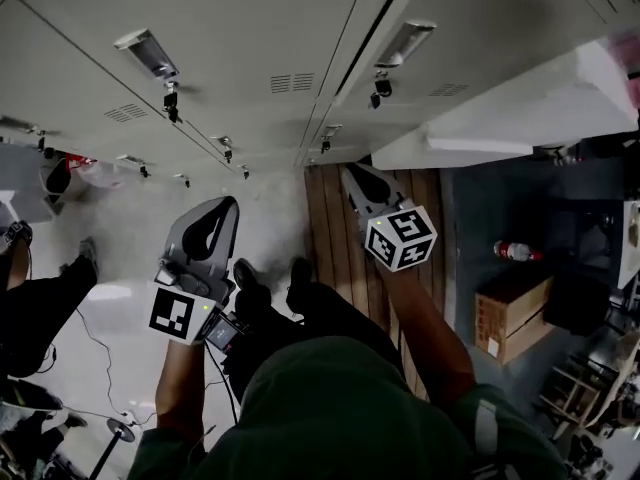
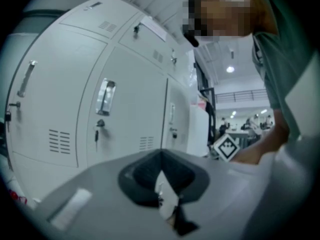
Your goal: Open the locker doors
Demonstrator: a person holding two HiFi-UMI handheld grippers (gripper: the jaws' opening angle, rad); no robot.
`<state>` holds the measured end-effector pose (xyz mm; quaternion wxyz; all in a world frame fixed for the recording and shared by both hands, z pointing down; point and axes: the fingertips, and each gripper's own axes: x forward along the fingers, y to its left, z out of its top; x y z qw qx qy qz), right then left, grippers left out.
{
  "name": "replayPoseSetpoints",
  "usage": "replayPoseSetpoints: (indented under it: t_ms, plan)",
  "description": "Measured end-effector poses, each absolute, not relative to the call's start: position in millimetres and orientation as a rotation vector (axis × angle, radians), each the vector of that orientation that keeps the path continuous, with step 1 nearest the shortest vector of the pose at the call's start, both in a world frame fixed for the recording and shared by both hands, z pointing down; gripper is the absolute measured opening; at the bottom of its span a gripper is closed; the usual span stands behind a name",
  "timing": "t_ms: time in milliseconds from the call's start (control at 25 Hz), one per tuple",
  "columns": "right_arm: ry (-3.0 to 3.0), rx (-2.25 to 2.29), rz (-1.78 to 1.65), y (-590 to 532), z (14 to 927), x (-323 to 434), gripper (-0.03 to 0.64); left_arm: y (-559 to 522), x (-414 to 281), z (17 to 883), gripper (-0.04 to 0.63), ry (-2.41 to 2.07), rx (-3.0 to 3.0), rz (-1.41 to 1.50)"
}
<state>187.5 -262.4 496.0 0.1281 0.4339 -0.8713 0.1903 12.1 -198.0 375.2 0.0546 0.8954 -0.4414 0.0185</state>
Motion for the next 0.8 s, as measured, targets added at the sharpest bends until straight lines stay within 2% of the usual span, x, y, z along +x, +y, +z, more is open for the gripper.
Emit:
replayPoseSetpoints:
  t_ms: [280,800]
  plan:
    - [-2.482,1.317,0.588,-275.4,559.9,198.8,0.006,-193.8,2.2,418.8,-0.002,-1.341,2.675,0.181]
    - [-2.450,1.337,0.485,-344.9,670.0,198.3,0.008,-212.5,-17.9,482.3,-0.002,-1.383,2.616,0.173]
